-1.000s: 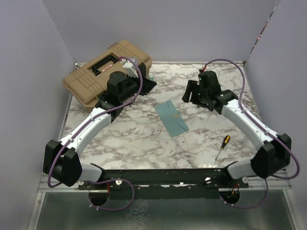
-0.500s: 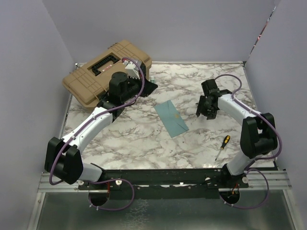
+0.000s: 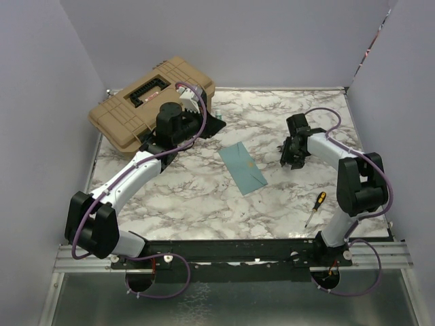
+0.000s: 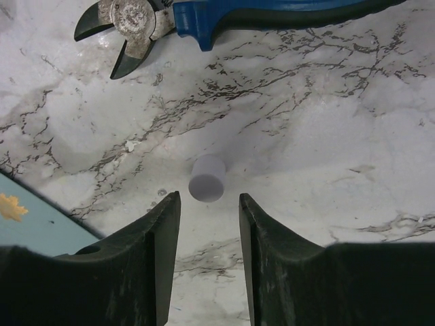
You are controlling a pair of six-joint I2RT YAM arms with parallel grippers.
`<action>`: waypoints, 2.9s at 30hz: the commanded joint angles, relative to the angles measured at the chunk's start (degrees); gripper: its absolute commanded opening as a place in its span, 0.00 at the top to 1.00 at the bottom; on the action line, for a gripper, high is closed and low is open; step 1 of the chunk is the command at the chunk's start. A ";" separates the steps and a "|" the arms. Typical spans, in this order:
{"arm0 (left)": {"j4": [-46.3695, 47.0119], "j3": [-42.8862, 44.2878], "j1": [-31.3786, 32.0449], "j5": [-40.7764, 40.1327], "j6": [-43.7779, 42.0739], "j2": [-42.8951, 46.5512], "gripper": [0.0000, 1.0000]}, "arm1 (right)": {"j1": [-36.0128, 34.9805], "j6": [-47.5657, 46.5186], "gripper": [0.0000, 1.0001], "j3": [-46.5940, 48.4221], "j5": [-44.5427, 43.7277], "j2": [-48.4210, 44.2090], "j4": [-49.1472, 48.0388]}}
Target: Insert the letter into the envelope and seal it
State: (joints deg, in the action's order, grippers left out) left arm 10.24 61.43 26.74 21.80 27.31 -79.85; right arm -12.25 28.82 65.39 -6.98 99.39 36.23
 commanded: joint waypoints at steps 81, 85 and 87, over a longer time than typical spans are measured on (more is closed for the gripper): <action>-15.53 8.01 19.70 -9.30 -47.08 -7.86 1.00 | 1.19 -11.80 1.00 2.89 55.20 -24.31 -10.96; -15.32 8.13 19.80 -9.37 -46.89 -7.77 1.00 | 1.22 -12.05 1.00 3.15 54.65 -24.10 -10.29; -15.04 8.26 19.86 -8.87 -46.47 -7.81 1.00 | 1.20 -11.50 1.00 3.05 55.00 -23.92 -10.94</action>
State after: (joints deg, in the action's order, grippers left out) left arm -5.48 69.32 46.15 13.82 -18.92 -87.99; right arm -11.29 17.85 66.50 49.65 75.48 23.94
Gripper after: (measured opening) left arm 0.159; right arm 0.112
